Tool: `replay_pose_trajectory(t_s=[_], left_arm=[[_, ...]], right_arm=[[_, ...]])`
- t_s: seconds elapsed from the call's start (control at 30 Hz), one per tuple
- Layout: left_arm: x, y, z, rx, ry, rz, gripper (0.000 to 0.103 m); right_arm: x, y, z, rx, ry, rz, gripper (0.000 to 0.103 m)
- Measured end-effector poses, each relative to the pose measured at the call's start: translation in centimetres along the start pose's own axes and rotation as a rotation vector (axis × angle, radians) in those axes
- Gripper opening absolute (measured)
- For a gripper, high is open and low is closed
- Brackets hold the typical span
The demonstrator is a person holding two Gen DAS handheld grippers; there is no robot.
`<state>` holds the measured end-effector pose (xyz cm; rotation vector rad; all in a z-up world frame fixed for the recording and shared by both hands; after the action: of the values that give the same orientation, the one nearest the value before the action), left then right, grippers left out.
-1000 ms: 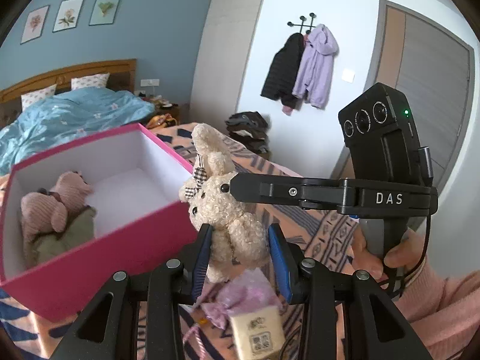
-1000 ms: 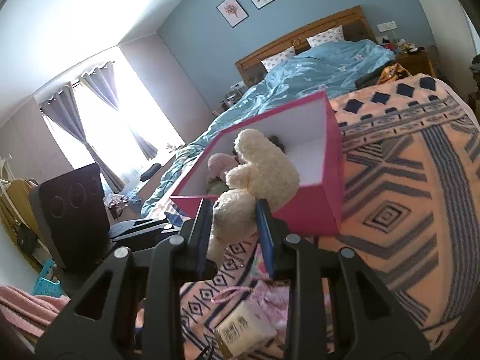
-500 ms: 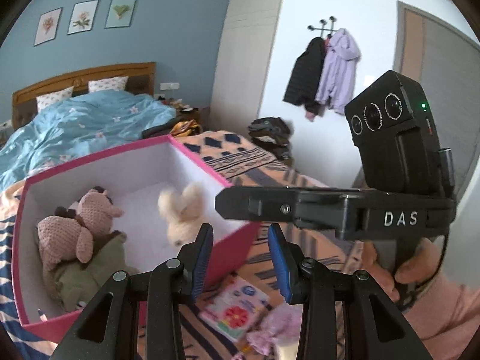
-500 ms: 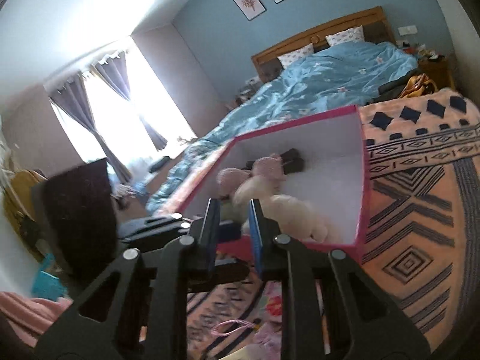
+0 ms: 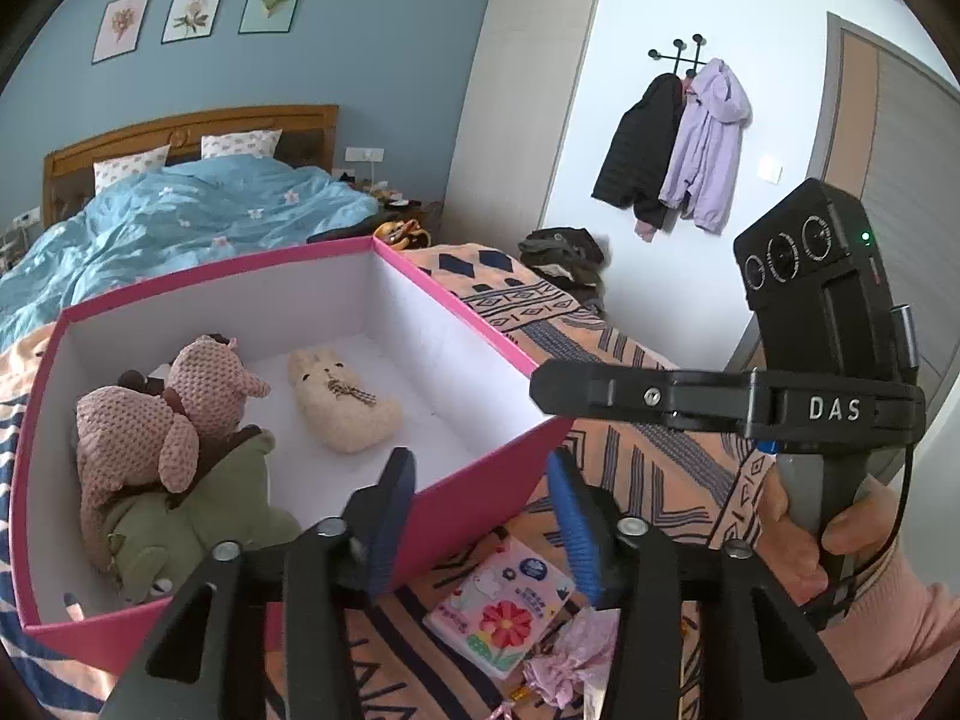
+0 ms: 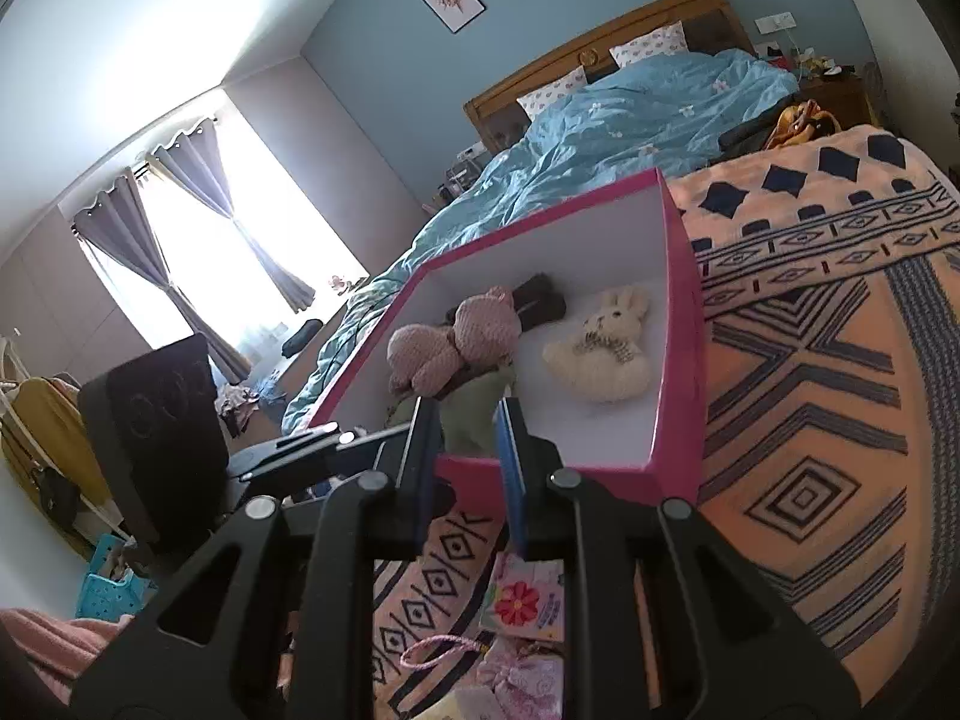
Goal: Organize objects
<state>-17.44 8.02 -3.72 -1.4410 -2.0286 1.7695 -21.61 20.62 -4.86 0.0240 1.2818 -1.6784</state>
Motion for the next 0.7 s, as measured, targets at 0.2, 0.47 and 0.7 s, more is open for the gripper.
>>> replay_pose_trajectory(t_s=[0.2,0.47,0.7], left_arm=[[-1.4,0.1,-1.1,0.022,0.004,-0.031,0.062],[-2.7,1.4,-2.0,0.012,0.015,-0.045,0.075],[-3.6,2.8,-2.5,-0.014,0.01,-0.057,0.086]], right_arm=[[-0.9,0.8,0.3,-0.004,-0.009,-0.001,0.028],[-2.4,2.0,0.4,-0.021,0.008,-0.003,0.037],[-3.3,3.4,-0.2,-0.015,0.023,0.008,0.04]])
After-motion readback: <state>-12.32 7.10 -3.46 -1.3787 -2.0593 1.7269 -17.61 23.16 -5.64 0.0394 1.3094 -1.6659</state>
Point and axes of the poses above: each gripper's, at about its wrist camera, not at the fingertips, and x roughly the way its jaws point, z to its left, y to its underside, the point moved 7 cm from there along x, roughly the way its jaws point, and after that the axes turned 14 degrees about y, right-handed, at the moved point
